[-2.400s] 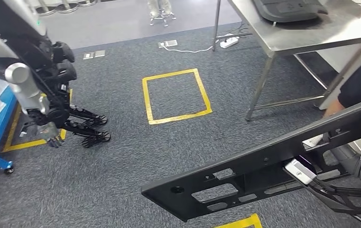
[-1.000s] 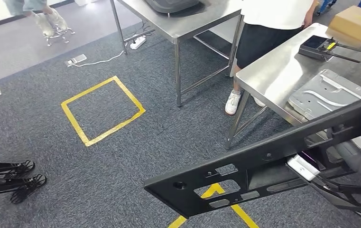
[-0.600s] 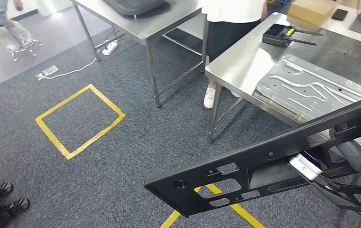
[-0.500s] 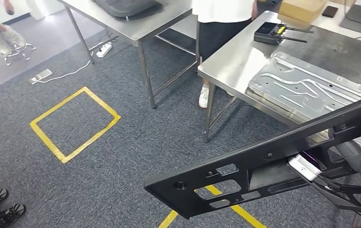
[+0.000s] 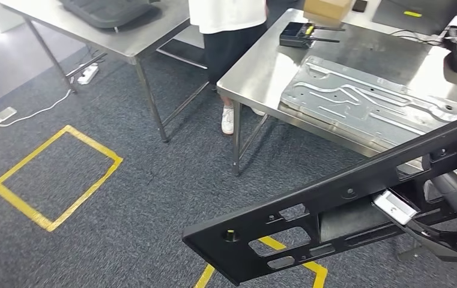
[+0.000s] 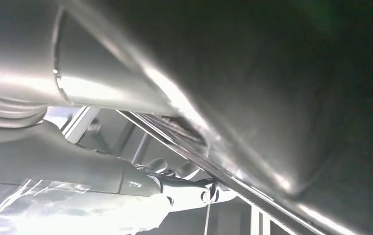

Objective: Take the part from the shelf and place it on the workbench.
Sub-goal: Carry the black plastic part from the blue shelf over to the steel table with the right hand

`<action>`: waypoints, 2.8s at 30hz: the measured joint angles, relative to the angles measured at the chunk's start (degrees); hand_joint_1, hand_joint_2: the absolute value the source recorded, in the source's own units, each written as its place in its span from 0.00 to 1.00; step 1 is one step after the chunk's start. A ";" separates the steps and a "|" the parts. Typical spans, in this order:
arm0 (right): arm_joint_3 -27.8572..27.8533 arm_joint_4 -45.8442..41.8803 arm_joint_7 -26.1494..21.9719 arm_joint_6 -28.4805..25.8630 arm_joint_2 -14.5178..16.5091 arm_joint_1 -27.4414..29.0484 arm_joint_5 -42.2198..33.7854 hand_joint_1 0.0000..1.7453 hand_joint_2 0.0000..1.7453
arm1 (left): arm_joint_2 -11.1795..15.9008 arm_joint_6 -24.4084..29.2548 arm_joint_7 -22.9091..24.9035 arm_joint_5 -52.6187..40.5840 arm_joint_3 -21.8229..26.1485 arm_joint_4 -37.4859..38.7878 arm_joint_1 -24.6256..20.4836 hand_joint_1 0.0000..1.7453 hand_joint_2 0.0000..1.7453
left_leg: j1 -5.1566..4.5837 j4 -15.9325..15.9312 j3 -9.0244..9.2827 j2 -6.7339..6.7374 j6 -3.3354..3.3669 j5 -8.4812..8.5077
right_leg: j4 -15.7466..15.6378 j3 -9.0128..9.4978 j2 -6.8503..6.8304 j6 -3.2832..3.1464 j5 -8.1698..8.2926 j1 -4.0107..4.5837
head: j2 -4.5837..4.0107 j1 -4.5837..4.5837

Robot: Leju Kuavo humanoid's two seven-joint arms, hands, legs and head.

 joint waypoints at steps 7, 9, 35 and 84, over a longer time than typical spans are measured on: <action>-2.09 0.01 0.35 -0.51 -0.93 1.33 -0.11 0.00 0.00 | -0.49 0.44 0.85 0.04 -0.33 0.00 0.17 0.00 0.00 | 0.48 -0.09 -0.43 5.22 0.32 0.21 | 10.16 -2.59 -5.54 1.30 -4.17 0.06 | 0.00 0.08; -2.64 0.01 0.44 -0.94 -1.08 1.45 0.28 0.00 0.00 | -0.66 0.43 1.27 0.11 -0.38 0.00 0.04 0.00 0.00 | 0.34 0.08 -0.22 6.33 -0.07 0.01 | 1.16 2.32 -8.03 1.44 -0.91 0.13 | 0.00 0.09; 11.45 0.00 1.25 0.47 3.13 -8.44 8.59 0.00 0.00 | 1.18 0.36 -2.31 4.23 -0.04 0.00 0.09 0.00 0.00 | 0.10 -0.08 -1.24 2.08 0.74 1.21 | 13.64 -4.38 -5.06 0.39 -7.25 0.25 | 0.00 0.12; 11.64 0.00 0.13 1.85 3.44 -8.90 7.15 0.00 0.00 | 1.70 0.74 -1.02 4.40 -0.01 0.00 0.27 0.00 0.00 | 0.71 12.78 -8.09 2.15 -2.25 -2.61 | -3.86 5.14 -5.14 -2.25 -0.28 0.63 | 0.00 0.10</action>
